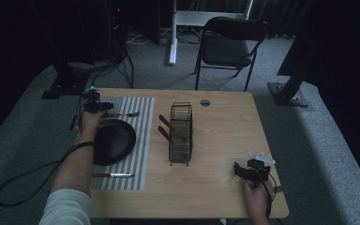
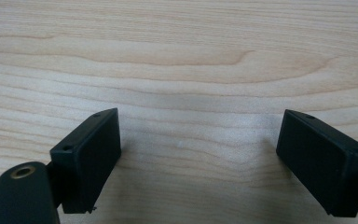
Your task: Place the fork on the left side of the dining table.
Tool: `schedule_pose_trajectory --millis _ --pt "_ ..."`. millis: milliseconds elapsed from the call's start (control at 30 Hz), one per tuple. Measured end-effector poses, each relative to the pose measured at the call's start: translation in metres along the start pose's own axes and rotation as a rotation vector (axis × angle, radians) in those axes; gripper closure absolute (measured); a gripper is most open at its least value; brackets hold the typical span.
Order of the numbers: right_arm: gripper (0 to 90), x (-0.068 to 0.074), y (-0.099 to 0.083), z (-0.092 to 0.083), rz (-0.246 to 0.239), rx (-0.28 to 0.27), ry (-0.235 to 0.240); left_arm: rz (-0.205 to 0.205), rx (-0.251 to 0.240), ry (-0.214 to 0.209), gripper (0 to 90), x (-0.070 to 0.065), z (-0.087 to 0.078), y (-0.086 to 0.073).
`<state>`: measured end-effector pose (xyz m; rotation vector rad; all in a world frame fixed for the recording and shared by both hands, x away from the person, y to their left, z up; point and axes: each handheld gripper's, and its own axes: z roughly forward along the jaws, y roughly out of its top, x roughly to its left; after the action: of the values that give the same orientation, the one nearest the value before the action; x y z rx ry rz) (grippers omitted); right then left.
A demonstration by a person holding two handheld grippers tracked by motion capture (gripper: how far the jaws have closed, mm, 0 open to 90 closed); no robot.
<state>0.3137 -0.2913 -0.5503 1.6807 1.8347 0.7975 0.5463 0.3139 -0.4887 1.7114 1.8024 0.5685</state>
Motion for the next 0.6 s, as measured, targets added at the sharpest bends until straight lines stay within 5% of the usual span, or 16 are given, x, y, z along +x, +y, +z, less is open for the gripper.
schedule_pose_trajectory --millis 600 --pt "13.1 0.0 0.0 0.0 -0.003 0.0 0.002 -0.021 -0.113 -0.014 28.6 0.0 -0.051 -0.045"
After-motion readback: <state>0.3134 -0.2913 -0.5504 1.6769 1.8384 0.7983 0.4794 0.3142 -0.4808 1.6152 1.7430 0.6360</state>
